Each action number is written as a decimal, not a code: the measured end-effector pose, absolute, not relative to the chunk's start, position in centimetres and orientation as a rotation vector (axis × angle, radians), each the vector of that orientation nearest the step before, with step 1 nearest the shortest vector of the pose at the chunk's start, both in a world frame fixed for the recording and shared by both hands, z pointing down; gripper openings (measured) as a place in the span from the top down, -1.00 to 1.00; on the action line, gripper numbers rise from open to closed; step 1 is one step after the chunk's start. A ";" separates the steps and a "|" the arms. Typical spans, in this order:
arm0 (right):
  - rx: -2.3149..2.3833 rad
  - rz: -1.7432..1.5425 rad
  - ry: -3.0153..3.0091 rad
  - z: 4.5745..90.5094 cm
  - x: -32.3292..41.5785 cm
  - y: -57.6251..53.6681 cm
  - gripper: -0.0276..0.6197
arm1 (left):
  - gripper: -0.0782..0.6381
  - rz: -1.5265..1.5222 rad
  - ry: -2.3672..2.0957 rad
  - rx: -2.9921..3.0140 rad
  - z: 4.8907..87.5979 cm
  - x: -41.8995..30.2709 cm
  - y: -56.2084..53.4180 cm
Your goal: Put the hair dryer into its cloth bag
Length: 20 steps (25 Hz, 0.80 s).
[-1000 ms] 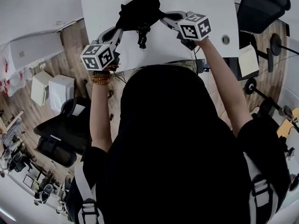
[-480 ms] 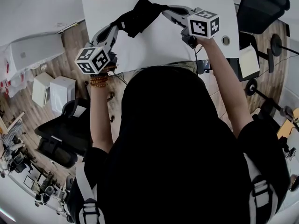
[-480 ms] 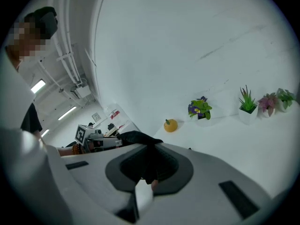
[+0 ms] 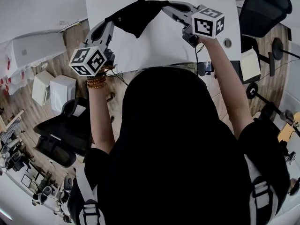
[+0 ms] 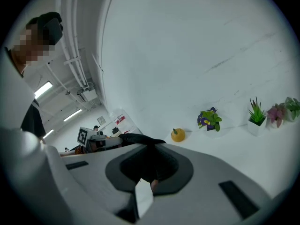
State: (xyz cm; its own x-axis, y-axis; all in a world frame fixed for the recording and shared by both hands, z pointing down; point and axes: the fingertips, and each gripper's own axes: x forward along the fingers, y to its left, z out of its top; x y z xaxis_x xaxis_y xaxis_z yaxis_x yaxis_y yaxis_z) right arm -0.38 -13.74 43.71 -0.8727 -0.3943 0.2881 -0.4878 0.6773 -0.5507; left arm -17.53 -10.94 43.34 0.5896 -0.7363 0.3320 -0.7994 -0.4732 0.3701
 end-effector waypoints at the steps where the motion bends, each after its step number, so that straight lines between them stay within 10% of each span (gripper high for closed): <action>1: 0.727 0.962 -2.750 43.4 -0.5 -13.8 0.80 | 0.69 0.156 -1.226 2.334 42.7 -17.6 -11.1; 20: 0.908 0.827 -2.748 39.3 3.0 -17.6 0.80 | 0.69 0.135 -1.219 2.309 40.2 -14.4 -17.9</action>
State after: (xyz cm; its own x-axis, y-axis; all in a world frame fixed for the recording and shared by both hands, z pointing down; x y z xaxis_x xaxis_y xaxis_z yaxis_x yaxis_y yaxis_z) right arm 3.05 -17.64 39.35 -0.8101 -0.5126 0.2846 -0.5846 0.6683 -0.4600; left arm -14.44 -17.95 40.21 0.5898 -0.7415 0.3198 -0.7936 -0.4589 0.3994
